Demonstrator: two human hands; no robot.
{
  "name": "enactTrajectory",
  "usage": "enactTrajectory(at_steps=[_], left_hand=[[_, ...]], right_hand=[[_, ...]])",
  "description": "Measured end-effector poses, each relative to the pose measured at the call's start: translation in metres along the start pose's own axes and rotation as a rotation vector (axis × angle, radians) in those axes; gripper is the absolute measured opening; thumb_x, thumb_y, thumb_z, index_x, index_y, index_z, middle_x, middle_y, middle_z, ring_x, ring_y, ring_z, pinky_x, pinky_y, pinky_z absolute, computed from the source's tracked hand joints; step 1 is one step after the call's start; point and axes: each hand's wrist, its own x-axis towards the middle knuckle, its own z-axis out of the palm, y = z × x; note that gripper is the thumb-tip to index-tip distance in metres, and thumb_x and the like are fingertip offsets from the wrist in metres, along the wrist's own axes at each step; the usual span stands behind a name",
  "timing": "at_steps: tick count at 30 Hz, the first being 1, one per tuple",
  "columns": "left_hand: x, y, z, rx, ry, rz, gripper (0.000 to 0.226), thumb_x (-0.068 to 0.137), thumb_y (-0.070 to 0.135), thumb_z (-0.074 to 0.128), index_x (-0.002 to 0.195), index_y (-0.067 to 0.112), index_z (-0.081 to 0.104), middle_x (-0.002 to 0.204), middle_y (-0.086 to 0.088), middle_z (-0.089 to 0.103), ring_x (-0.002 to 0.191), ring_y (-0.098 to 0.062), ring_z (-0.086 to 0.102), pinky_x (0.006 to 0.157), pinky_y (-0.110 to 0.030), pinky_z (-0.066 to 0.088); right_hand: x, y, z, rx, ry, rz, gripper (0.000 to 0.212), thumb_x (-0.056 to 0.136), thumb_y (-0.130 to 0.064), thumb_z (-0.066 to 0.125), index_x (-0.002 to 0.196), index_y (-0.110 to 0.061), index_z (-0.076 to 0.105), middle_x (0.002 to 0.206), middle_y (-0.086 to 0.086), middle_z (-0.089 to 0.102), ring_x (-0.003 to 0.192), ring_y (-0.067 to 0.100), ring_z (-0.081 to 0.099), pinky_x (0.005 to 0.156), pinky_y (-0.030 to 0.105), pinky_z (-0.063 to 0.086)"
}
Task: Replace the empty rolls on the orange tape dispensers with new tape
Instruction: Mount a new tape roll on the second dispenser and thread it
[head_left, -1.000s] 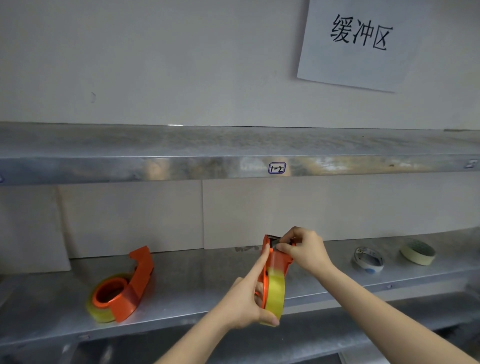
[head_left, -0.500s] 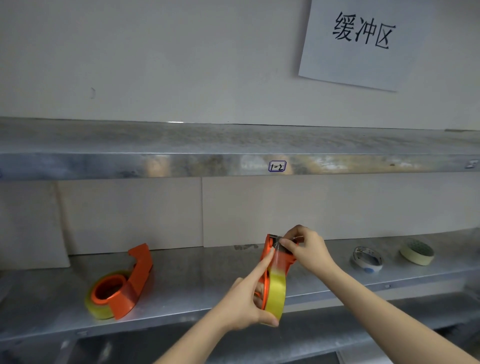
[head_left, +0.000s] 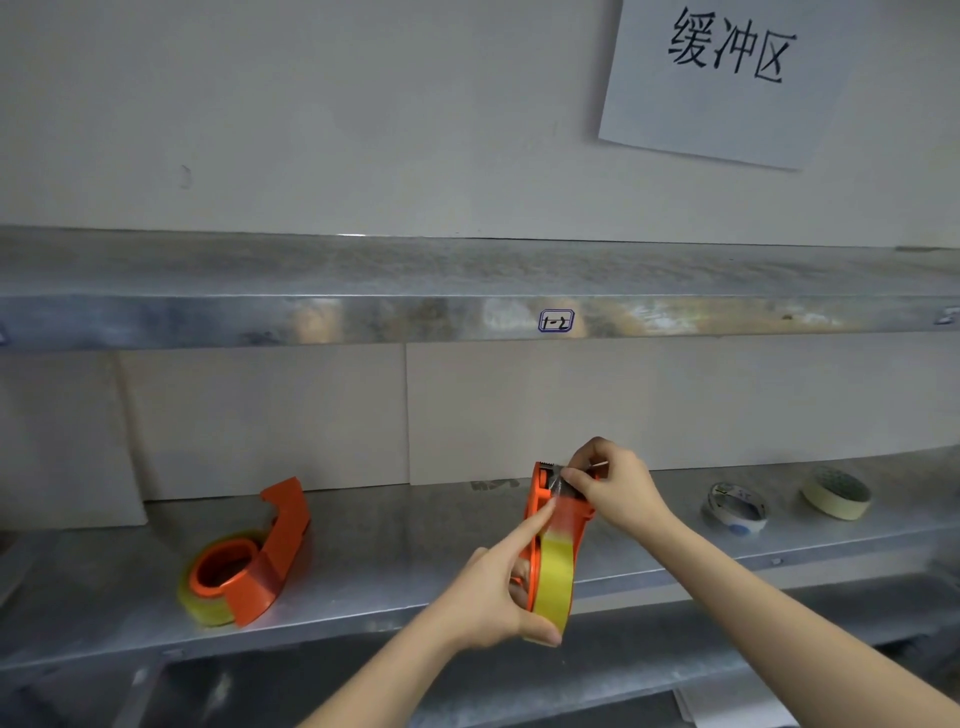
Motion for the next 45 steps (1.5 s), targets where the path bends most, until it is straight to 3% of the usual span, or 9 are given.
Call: enactTrajectory(at_steps=[8, 14, 18, 31, 36, 45], left_hand=[[0.000, -0.002, -0.003, 0.028, -0.007, 0.005, 0.123, 0.056, 0.030, 0.089, 0.135, 0.073, 0.005, 0.112, -0.011, 0.060, 0.091, -0.028, 0.069, 0.086, -0.039, 0.059], [0.000, -0.005, -0.002, 0.087, -0.005, -0.021, 0.123, 0.048, 0.045, 0.085, 0.132, 0.076, 0.001, 0.109, -0.008, 0.061, 0.103, -0.032, 0.060, 0.092, -0.044, 0.055], [-0.001, -0.004, -0.006, 0.103, 0.004, -0.011, 0.121, 0.050, 0.046, 0.085, 0.125, 0.080, -0.003, 0.104, -0.005, 0.063, 0.102, -0.027, 0.060, 0.092, -0.042, 0.055], [-0.010, -0.008, -0.006, 0.085, -0.007, -0.017, 0.121, 0.051, 0.052, 0.082, 0.137, 0.070, -0.001, 0.110, -0.001, 0.063, 0.105, -0.028, 0.060, 0.095, -0.044, 0.054], [-0.010, -0.006, -0.004, 0.072, 0.031, -0.010, 0.118, 0.049, 0.054, 0.081, 0.127, 0.078, -0.004, 0.109, -0.002, 0.063, 0.102, -0.024, 0.062, 0.092, -0.039, 0.056], [-0.017, 0.006, -0.006, 0.115, 0.024, 0.024, 0.118, 0.065, 0.042, 0.080, 0.144, 0.058, -0.006, 0.105, -0.002, 0.064, 0.104, -0.020, 0.057, 0.094, -0.040, 0.054]], right_hand=[[-0.001, -0.005, 0.004, 0.007, 0.012, -0.001, 0.016, 0.083, -0.015, 0.068, 0.072, -0.022, 0.058, 0.079, -0.003, 0.066, 0.079, 0.015, 0.063, 0.060, 0.018, 0.044], [-0.003, -0.009, 0.007, 0.005, 0.014, 0.006, 0.016, 0.083, -0.015, 0.067, 0.072, -0.022, 0.058, 0.081, -0.001, 0.068, 0.081, 0.016, 0.063, 0.061, 0.019, 0.044], [-0.003, -0.013, 0.007, 0.012, 0.028, -0.001, 0.014, 0.083, -0.015, 0.067, 0.072, -0.020, 0.059, 0.079, -0.003, 0.067, 0.081, 0.016, 0.064, 0.064, 0.022, 0.044], [-0.009, -0.016, 0.013, 0.041, 0.047, 0.005, 0.008, 0.083, -0.018, 0.068, 0.078, -0.017, 0.062, 0.079, -0.005, 0.066, 0.077, 0.008, 0.060, 0.059, 0.016, 0.044], [-0.010, -0.019, 0.015, 0.029, 0.060, -0.004, 0.010, 0.083, -0.018, 0.068, 0.077, -0.018, 0.061, 0.079, -0.003, 0.066, 0.075, 0.010, 0.060, 0.058, 0.016, 0.042], [-0.011, -0.025, 0.012, 0.042, 0.067, 0.017, 0.009, 0.085, -0.023, 0.066, 0.083, -0.015, 0.062, 0.086, 0.004, 0.067, 0.077, 0.015, 0.062, 0.056, 0.021, 0.047]])
